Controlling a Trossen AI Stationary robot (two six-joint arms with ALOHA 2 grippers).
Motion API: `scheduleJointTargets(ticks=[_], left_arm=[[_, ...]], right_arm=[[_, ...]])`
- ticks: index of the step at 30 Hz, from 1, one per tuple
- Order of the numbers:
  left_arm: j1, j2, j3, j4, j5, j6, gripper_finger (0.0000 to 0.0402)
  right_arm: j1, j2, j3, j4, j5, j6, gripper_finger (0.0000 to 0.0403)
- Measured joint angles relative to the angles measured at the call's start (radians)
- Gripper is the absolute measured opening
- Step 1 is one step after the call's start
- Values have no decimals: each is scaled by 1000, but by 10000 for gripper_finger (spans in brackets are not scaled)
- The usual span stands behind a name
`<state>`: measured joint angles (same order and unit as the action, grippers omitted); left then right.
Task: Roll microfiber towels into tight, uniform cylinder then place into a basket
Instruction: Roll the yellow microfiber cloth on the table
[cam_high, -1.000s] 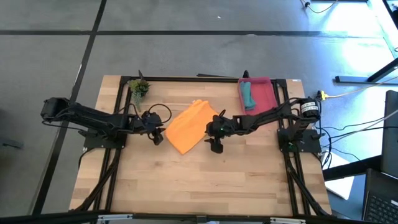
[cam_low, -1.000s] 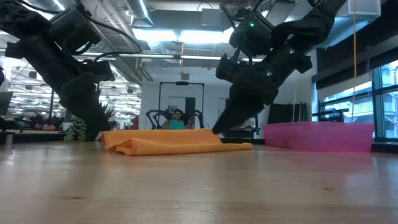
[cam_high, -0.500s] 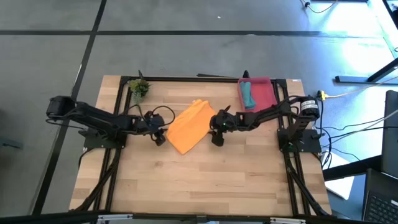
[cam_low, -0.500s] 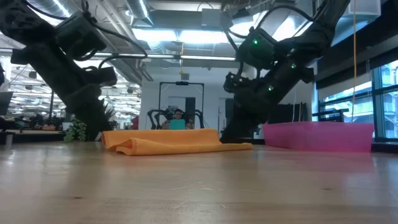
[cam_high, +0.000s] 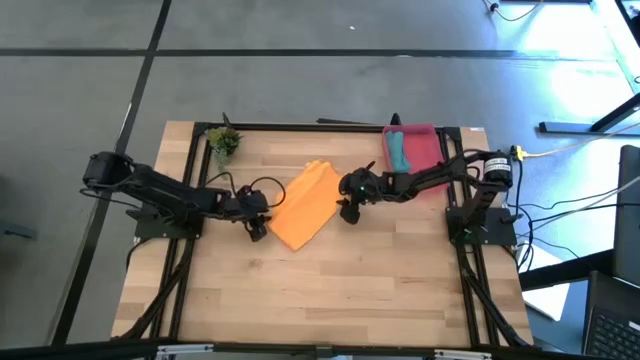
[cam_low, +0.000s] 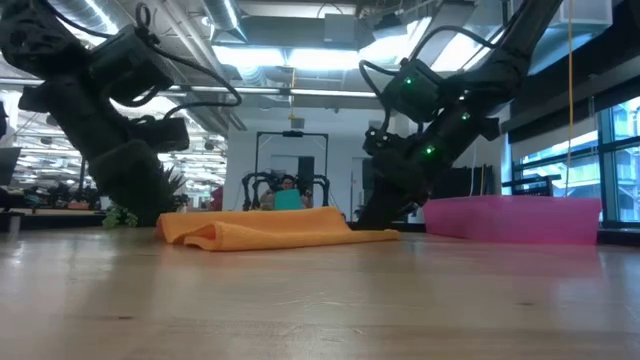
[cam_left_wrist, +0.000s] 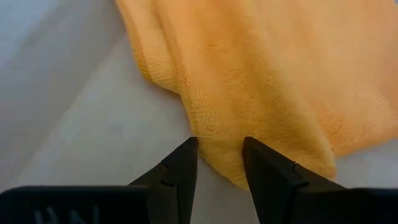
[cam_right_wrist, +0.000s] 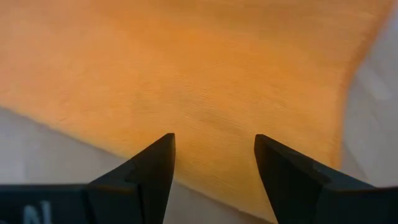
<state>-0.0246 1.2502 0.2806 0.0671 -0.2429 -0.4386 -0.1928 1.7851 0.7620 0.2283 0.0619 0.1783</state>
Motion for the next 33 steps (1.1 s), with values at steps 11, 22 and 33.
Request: scheduleJointTargets(ticks=[11,22,33], left_arm=[[-83,40,0,71,30,-50,121],[-189,47,-1,237,66,-92,121],[-151,-38,33,209,-81,87,121]], right_arm=[[-41,0,0,0,1,-3,221],[-45,0,0,-1,54,-65,221],[9,-73,2,-1,51,-84,221]])
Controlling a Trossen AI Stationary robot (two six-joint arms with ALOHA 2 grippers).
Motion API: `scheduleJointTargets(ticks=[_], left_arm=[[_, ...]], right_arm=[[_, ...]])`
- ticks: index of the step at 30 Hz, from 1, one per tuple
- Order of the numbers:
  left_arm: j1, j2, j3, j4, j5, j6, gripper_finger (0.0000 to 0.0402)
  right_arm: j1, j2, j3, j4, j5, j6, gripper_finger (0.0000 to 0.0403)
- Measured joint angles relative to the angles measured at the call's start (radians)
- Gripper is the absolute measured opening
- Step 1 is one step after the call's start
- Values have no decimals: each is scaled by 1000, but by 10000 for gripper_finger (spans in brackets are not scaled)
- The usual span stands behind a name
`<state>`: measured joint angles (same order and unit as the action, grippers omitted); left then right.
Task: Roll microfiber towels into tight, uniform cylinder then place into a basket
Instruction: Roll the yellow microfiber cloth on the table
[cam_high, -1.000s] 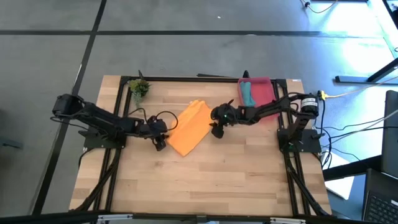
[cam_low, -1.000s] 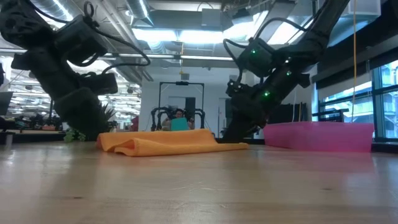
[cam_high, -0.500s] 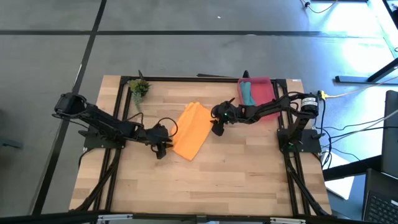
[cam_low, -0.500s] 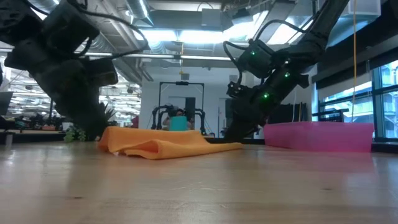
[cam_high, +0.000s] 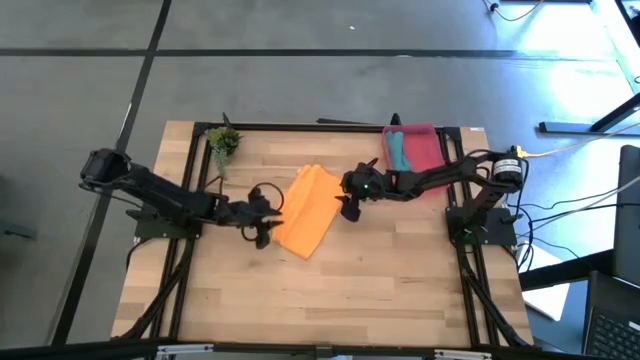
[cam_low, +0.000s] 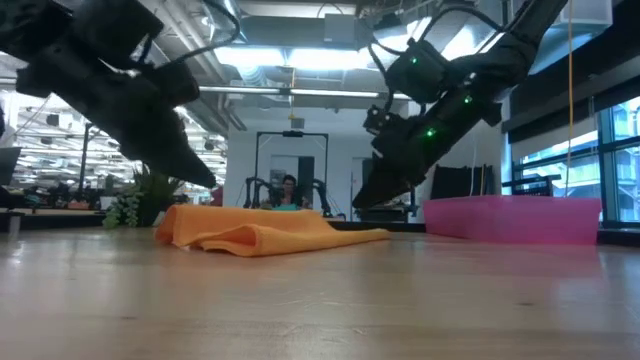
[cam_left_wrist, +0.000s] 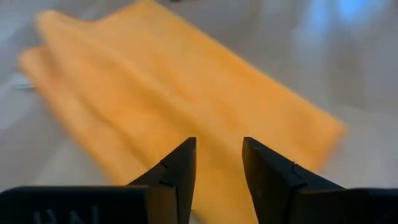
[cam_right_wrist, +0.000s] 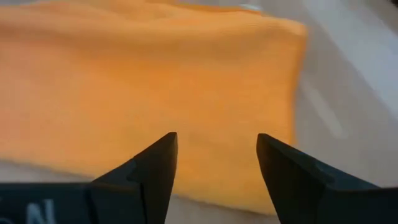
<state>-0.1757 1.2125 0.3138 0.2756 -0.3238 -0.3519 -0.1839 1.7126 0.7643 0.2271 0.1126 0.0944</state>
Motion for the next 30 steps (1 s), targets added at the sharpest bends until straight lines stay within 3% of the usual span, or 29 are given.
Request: scheduleJointTargets(ticks=[12,22,30], left_arm=[[153,110,0,-13,71,100,121],[142,246,3,66,134,86,121],[75,262,2,123,214,-42,121]], right_arm=[[30,97,-1,97,-61,-28,221],[-22,148,5,113,-61,-50,221],[-67,152,5,115,-62,-54,221]])
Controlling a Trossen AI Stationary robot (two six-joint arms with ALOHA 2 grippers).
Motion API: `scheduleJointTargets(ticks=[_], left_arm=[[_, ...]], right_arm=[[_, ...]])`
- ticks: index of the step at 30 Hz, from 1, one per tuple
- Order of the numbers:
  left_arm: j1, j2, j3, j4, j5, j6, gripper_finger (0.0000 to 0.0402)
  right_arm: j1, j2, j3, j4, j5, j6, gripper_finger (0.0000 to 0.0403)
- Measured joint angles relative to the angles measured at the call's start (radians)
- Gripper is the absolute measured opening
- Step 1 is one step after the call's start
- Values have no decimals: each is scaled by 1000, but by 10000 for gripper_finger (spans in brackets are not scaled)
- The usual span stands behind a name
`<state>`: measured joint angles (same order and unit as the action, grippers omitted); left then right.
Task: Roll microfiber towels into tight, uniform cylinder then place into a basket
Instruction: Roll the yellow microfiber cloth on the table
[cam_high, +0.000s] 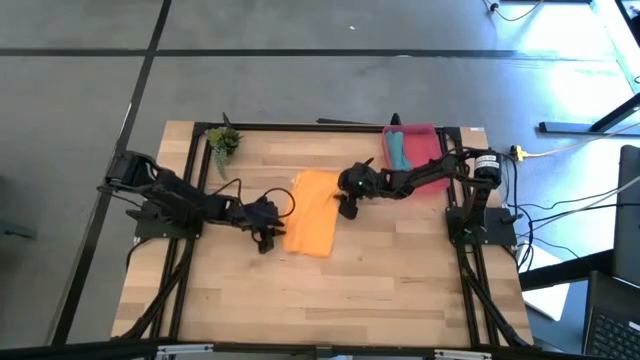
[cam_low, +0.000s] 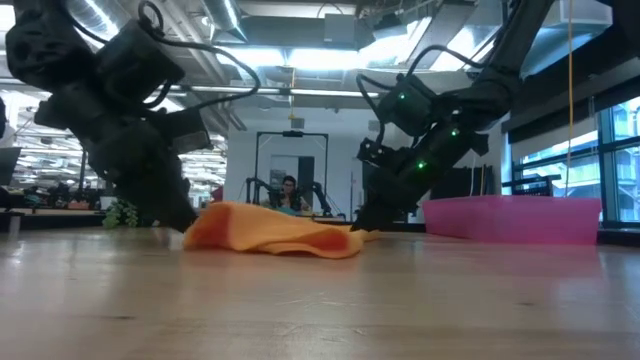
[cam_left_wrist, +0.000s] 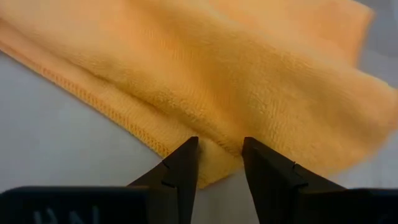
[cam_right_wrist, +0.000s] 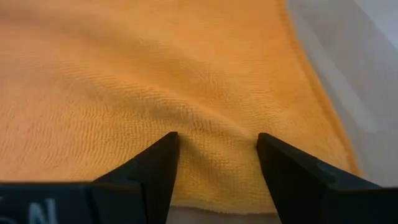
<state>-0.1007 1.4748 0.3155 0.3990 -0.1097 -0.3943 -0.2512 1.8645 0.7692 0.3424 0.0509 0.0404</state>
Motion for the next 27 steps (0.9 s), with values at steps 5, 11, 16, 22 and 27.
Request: scheduleJointTargets(ticks=[5,11,16,22,27], left_arm=[[-52,2,-2,22,-2,-41,121],[-77,-23,-2,34,-39,-42,121],[-84,-93,-3,36,-59,-13,121],[-104,-202,-2,36,-64,53,121],[-161,-260,-2,37,-74,102,121]], right_arm=[[-7,0,0,7,45,-36,221],[7,-56,-1,23,69,-81,221],[57,-142,-1,19,66,-130,221],[182,-225,-1,-3,63,-238,221],[324,-232,-1,-11,61,-320,221]])
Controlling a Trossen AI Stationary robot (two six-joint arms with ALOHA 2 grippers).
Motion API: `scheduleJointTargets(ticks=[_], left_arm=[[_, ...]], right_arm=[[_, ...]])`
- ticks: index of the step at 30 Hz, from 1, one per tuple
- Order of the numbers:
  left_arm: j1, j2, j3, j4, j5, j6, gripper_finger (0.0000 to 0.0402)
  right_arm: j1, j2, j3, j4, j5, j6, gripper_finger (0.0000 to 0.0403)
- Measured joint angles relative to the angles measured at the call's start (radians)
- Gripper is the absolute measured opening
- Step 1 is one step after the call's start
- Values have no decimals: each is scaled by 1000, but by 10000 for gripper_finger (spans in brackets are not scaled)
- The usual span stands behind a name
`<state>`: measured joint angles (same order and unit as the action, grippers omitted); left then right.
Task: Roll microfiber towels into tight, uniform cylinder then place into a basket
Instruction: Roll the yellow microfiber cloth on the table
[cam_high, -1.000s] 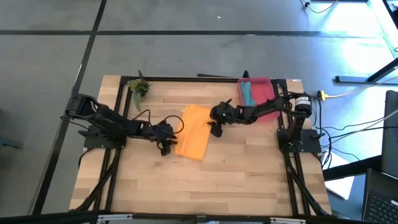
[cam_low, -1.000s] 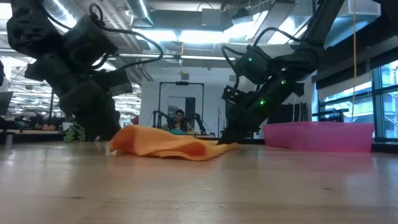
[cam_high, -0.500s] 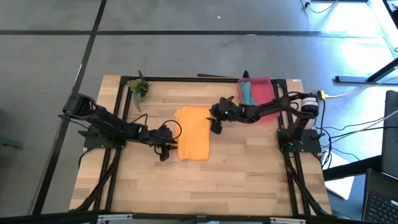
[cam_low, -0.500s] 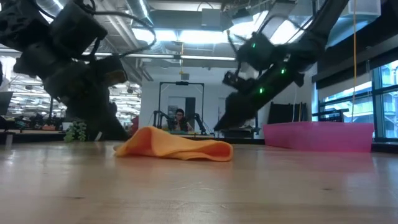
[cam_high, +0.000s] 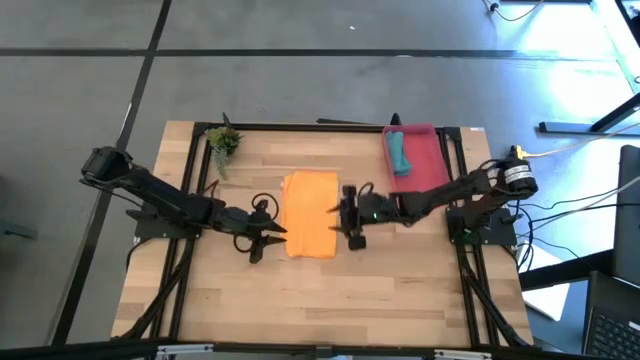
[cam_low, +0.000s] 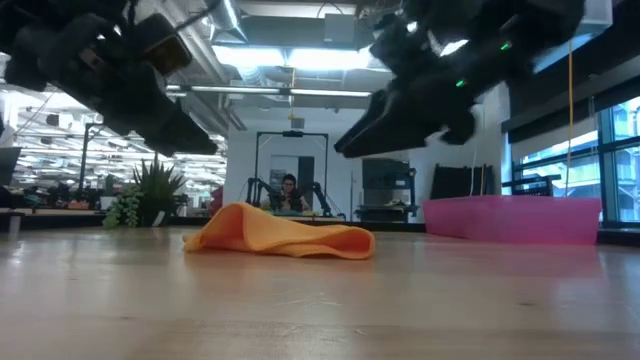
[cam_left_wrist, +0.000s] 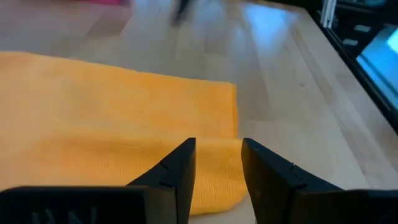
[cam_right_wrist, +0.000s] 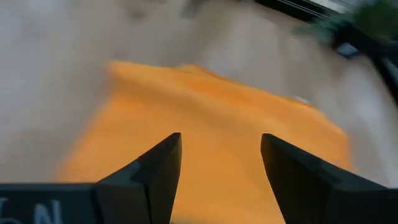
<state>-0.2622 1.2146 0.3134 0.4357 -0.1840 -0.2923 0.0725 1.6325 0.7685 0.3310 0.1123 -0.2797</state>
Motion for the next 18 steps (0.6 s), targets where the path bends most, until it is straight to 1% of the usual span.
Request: scheduleJointTargets(ticks=[4,7,9,13,18], left_arm=[[-55,-4,0,-6,-107,8,121],[-86,-4,0,-9,-128,5,121],[-107,-4,0,-9,-141,-12,121],[-148,-4,0,-9,-198,-19,121],[-179,-4,0,-9,-225,-16,121]], right_arm=[[103,0,0,-36,6,12,221],[170,0,0,-72,30,18,221],[204,7,0,-101,32,62,221],[250,8,0,-141,21,129,221],[272,8,0,-145,49,173,221]])
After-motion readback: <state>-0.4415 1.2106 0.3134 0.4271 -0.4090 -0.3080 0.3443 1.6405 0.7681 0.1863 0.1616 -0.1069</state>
